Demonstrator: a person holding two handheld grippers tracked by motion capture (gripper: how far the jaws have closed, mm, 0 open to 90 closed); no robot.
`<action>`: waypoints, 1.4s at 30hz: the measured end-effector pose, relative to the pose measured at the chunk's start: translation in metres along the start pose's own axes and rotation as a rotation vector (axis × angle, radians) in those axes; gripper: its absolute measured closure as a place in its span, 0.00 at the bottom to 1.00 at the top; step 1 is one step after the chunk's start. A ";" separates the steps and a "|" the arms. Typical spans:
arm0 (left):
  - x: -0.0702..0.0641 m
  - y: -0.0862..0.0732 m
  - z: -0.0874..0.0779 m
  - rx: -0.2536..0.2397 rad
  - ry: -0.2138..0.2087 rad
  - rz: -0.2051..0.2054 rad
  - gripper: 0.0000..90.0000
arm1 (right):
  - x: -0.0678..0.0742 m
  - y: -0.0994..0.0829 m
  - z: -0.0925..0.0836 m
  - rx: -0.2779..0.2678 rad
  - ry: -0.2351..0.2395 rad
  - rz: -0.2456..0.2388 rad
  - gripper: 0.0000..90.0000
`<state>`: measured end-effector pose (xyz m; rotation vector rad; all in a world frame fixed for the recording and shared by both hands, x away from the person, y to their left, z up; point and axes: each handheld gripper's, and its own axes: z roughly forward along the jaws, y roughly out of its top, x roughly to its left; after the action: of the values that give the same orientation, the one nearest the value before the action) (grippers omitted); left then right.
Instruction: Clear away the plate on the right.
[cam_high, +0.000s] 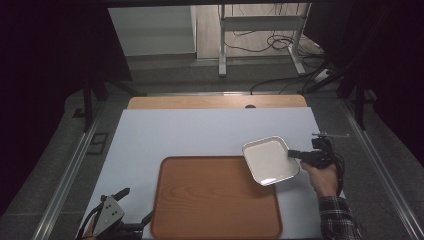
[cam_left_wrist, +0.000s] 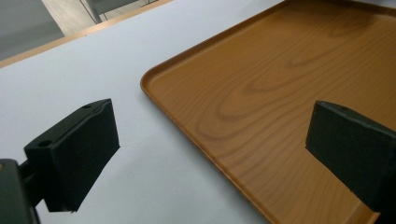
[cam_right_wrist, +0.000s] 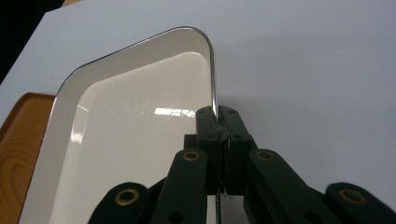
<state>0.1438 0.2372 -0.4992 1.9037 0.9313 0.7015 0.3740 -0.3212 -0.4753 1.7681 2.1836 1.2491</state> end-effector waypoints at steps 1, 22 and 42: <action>0.000 0.000 0.000 0.001 0.000 0.000 0.03 | 0.007 -0.002 0.003 0.009 0.013 -0.007 0.98; -0.001 0.000 0.001 0.005 0.002 0.004 0.03 | 0.080 -0.023 0.041 0.101 0.106 -0.093 0.98; -0.001 0.000 0.001 0.004 0.000 0.008 0.03 | 0.104 -0.040 0.080 0.176 0.046 -0.109 0.98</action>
<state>0.1439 0.2363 -0.4993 1.9122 0.9261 0.7053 0.3484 -0.1914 -0.5099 1.6662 2.4473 1.1166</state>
